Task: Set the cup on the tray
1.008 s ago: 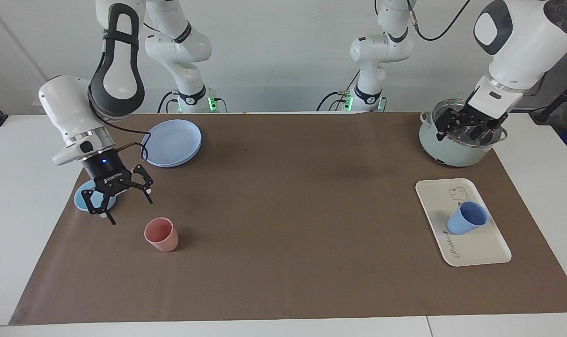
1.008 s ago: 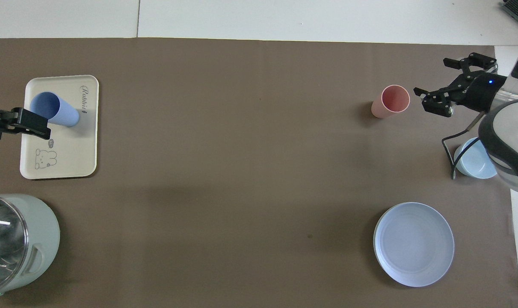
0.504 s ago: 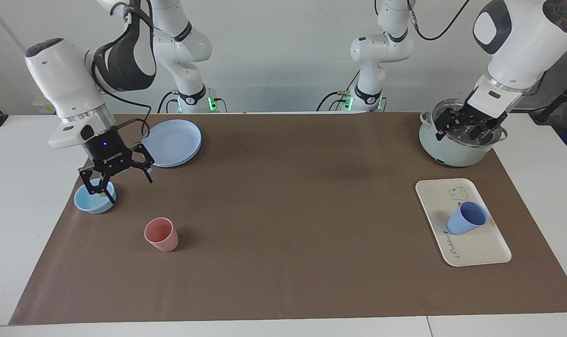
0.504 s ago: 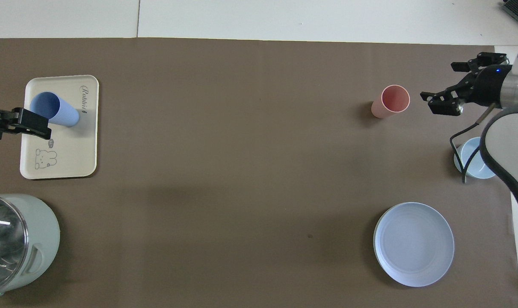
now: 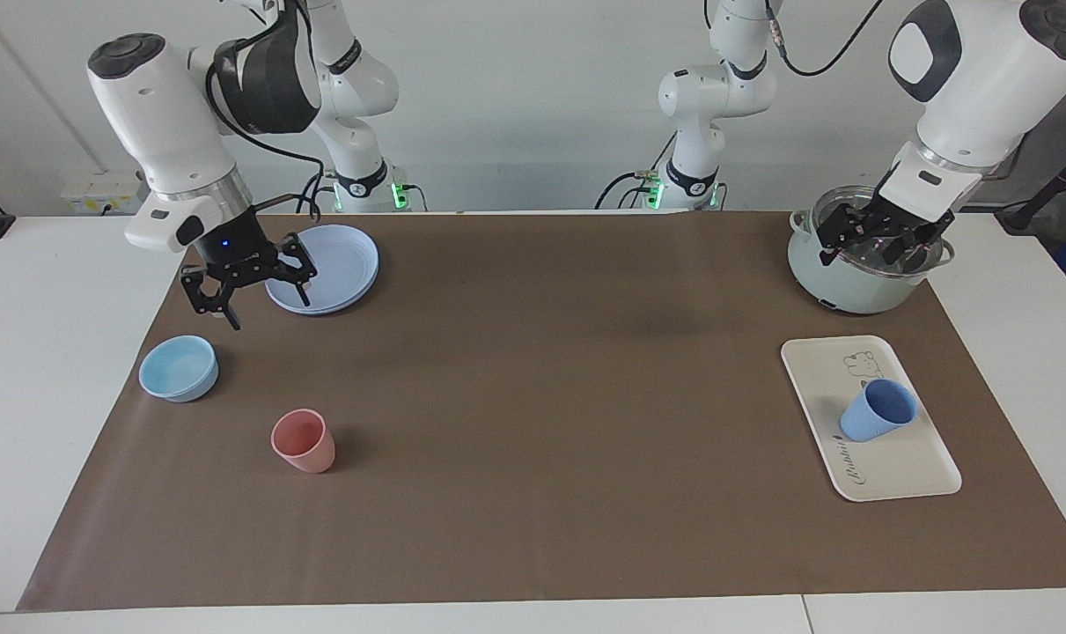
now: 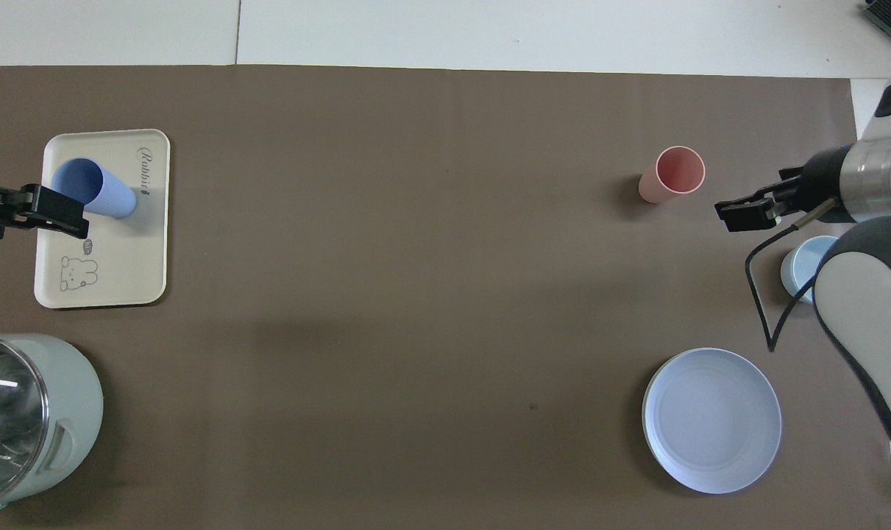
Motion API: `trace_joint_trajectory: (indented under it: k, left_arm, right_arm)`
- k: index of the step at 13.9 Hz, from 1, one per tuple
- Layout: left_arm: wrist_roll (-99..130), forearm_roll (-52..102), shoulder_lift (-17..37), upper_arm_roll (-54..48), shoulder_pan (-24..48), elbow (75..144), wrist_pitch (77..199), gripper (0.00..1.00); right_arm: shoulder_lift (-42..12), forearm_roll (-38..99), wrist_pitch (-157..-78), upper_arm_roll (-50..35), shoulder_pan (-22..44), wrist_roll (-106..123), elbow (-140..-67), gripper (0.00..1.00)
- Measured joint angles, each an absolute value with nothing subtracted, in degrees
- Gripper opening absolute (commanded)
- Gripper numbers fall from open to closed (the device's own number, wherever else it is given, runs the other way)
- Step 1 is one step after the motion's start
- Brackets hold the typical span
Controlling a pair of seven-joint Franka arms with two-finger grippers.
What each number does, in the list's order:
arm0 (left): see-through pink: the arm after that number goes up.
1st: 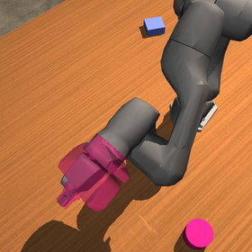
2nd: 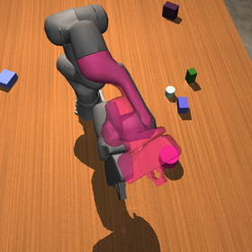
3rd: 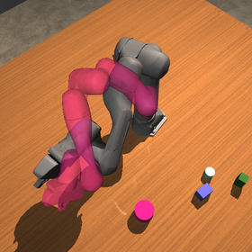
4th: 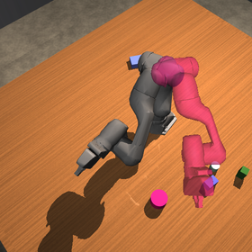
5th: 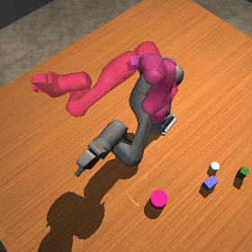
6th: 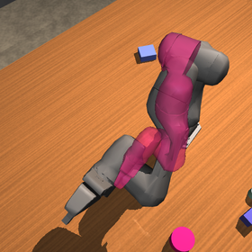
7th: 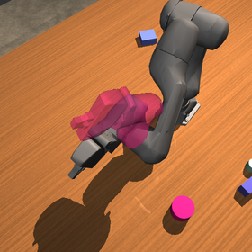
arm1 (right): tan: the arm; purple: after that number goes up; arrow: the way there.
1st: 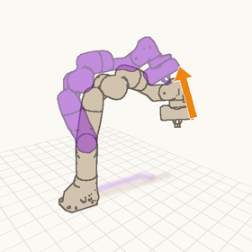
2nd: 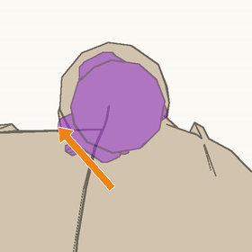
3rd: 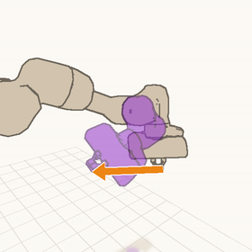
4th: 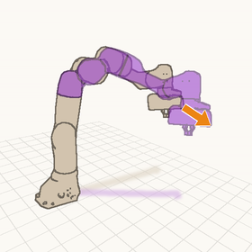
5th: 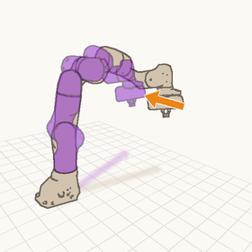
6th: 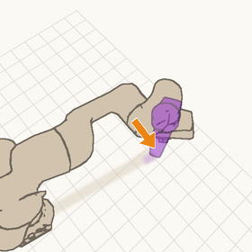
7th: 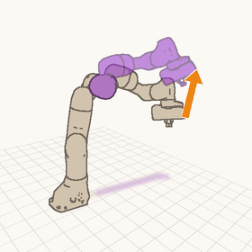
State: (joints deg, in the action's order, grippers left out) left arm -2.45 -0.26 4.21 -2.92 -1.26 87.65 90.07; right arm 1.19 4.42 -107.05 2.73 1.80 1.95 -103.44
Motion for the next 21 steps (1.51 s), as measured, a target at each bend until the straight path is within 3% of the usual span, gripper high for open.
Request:
trace_joint_trajectory:
  k: [5,17,21]
  left_arm:
    - [-2.45,-0.26,4.20,-2.92,-1.01,87.73,90.27,1.00]
    - [-2.45,-0.26,4.18,-2.88,-1.01,87.74,90.66,1.00]
    - [-2.45,-0.26,4.18,-2.87,-1.01,87.76,90.66,1.00]
  right_arm:
    - [3.35,0.68,-98.78,2.62,1.65,-6.91,-99.82,1.00]
    - [6.26,-0.44,-96.05,2.40,2.52,-9.94,-99.38,1.00]
    - [3.24,-0.44,-92.84,2.59,2.01,-9.94,-94.31,1.00]
